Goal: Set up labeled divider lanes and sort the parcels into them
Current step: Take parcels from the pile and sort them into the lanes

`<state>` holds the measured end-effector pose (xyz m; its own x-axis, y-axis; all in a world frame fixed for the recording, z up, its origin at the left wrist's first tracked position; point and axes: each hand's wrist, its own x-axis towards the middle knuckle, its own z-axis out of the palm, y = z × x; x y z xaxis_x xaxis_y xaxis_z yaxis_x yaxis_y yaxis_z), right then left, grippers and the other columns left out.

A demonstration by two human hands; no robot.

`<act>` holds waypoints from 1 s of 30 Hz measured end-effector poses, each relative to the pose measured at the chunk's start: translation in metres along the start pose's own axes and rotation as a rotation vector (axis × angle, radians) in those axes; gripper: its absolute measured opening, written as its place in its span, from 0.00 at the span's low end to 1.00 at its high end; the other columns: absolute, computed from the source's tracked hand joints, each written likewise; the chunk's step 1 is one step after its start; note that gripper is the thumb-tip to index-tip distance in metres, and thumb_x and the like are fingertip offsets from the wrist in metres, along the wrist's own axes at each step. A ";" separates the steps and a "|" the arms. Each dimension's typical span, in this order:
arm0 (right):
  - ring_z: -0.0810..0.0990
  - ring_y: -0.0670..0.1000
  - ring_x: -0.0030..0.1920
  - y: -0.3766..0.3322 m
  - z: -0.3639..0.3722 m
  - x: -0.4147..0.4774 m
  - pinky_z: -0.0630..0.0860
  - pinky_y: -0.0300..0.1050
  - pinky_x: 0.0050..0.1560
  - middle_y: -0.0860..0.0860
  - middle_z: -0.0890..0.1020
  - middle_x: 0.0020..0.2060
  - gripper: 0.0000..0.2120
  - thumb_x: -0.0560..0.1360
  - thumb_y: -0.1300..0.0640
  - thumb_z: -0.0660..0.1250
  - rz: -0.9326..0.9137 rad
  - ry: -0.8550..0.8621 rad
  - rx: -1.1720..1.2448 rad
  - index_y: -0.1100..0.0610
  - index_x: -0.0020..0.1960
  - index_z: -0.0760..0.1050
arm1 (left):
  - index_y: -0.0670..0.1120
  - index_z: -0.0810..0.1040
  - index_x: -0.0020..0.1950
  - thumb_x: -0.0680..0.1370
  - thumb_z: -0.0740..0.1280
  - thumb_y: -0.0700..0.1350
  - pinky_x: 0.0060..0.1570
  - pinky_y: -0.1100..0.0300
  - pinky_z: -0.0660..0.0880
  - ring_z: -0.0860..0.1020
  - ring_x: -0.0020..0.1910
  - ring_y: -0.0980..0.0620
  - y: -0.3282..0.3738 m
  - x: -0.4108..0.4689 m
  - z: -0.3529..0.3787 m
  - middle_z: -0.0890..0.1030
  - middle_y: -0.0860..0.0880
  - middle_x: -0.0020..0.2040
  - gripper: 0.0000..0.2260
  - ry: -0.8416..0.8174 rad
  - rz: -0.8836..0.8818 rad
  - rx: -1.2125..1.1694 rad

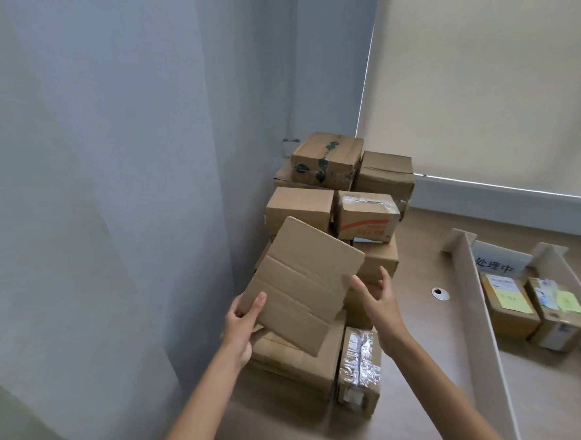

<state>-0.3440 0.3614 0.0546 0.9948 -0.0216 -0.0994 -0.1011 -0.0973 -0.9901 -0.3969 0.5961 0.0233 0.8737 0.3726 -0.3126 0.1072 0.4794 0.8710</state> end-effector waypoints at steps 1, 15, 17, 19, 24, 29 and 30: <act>0.68 0.54 0.69 0.002 0.004 -0.007 0.71 0.58 0.65 0.49 0.64 0.72 0.47 0.64 0.33 0.71 0.058 -0.080 0.034 0.42 0.75 0.50 | 0.49 0.73 0.57 0.74 0.70 0.44 0.35 0.55 0.80 0.79 0.49 0.49 -0.002 -0.005 0.008 0.77 0.43 0.60 0.13 -0.024 -0.018 -0.013; 0.77 0.43 0.58 0.002 -0.044 -0.045 0.74 0.40 0.56 0.47 0.77 0.62 0.16 0.79 0.50 0.61 0.025 -0.131 0.019 0.50 0.66 0.69 | 0.54 0.68 0.63 0.50 0.76 0.69 0.54 0.48 0.76 0.76 0.60 0.45 0.013 -0.038 0.040 0.77 0.46 0.61 0.46 -0.597 -0.153 0.277; 0.66 0.46 0.69 -0.003 -0.044 -0.042 0.65 0.41 0.68 0.49 0.65 0.72 0.25 0.79 0.50 0.60 -0.119 -0.016 -0.275 0.51 0.74 0.58 | 0.56 0.69 0.62 0.50 0.75 0.71 0.50 0.50 0.76 0.76 0.59 0.46 0.007 -0.037 0.048 0.78 0.48 0.60 0.44 -0.510 -0.117 0.285; 0.58 0.50 0.74 -0.009 -0.036 -0.045 0.58 0.47 0.73 0.50 0.58 0.75 0.32 0.77 0.43 0.60 -0.185 -0.006 -0.424 0.53 0.76 0.54 | 0.56 0.71 0.63 0.54 0.73 0.72 0.50 0.51 0.76 0.77 0.57 0.48 0.003 -0.042 0.061 0.79 0.50 0.58 0.42 -0.451 -0.043 0.296; 0.78 0.45 0.53 -0.019 -0.015 -0.064 0.76 0.33 0.39 0.47 0.76 0.59 0.29 0.70 0.36 0.65 -0.033 -0.084 0.001 0.46 0.67 0.64 | 0.54 0.65 0.71 0.72 0.64 0.62 0.60 0.48 0.75 0.76 0.60 0.50 -0.007 -0.061 0.095 0.76 0.51 0.62 0.30 -0.432 0.138 0.445; 0.82 0.56 0.50 -0.004 -0.057 -0.059 0.81 0.49 0.44 0.55 0.82 0.53 0.28 0.70 0.39 0.65 0.203 0.000 0.297 0.56 0.63 0.70 | 0.57 0.76 0.60 0.79 0.64 0.49 0.58 0.56 0.76 0.75 0.61 0.54 0.005 -0.057 0.099 0.78 0.56 0.61 0.11 -0.500 0.280 0.493; 0.83 0.57 0.51 -0.002 -0.065 -0.061 0.81 0.50 0.45 0.56 0.82 0.53 0.29 0.69 0.39 0.63 0.213 -0.035 0.336 0.56 0.63 0.72 | 0.58 0.76 0.60 0.78 0.65 0.47 0.58 0.57 0.75 0.74 0.63 0.54 0.006 -0.053 0.097 0.77 0.56 0.62 0.11 -0.438 0.346 0.552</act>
<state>-0.4055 0.2983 0.0690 0.9525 0.0287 -0.3033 -0.3013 0.2364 -0.9238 -0.3963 0.5022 0.0816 0.9957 0.0269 0.0891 -0.0856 -0.1136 0.9898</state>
